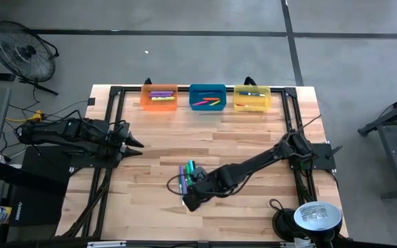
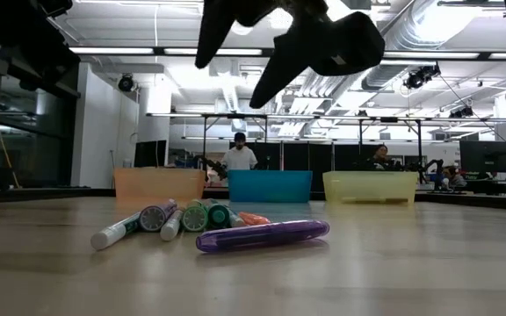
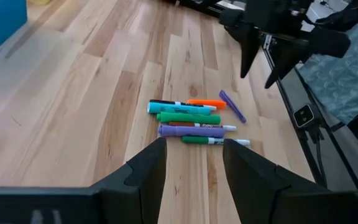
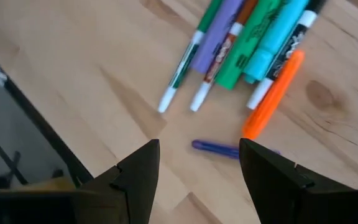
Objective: Pick & Place Markers
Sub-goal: Put the violet pen into the blue bin
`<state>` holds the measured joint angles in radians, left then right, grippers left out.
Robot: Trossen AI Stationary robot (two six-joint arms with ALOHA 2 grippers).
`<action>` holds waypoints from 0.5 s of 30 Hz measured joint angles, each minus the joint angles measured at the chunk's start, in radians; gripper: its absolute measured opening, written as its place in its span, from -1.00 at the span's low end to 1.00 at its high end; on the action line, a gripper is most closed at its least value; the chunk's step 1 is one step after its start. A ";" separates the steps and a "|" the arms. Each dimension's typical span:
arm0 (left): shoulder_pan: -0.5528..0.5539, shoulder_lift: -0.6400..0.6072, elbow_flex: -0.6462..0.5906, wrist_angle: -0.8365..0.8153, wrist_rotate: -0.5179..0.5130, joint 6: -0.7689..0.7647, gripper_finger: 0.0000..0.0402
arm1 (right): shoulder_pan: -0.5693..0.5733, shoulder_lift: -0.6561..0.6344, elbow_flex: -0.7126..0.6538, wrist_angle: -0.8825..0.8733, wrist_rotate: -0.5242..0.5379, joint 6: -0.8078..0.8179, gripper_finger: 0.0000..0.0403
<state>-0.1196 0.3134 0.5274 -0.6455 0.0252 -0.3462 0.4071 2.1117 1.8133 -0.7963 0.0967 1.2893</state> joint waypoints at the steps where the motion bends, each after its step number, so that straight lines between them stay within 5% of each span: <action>1: 0.000 0.000 0.000 0.000 0.000 0.000 -0.22 | 0.008 0.000 0.000 0.001 0.002 -0.023 0.03; 15: 0.000 0.000 0.000 -0.001 0.002 0.000 -0.22 | 0.086 0.003 -0.045 0.079 0.099 -0.782 0.03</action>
<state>-0.1196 0.3138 0.5278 -0.6460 0.0269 -0.3458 0.4935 2.1147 1.7683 -0.7176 0.1960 0.5076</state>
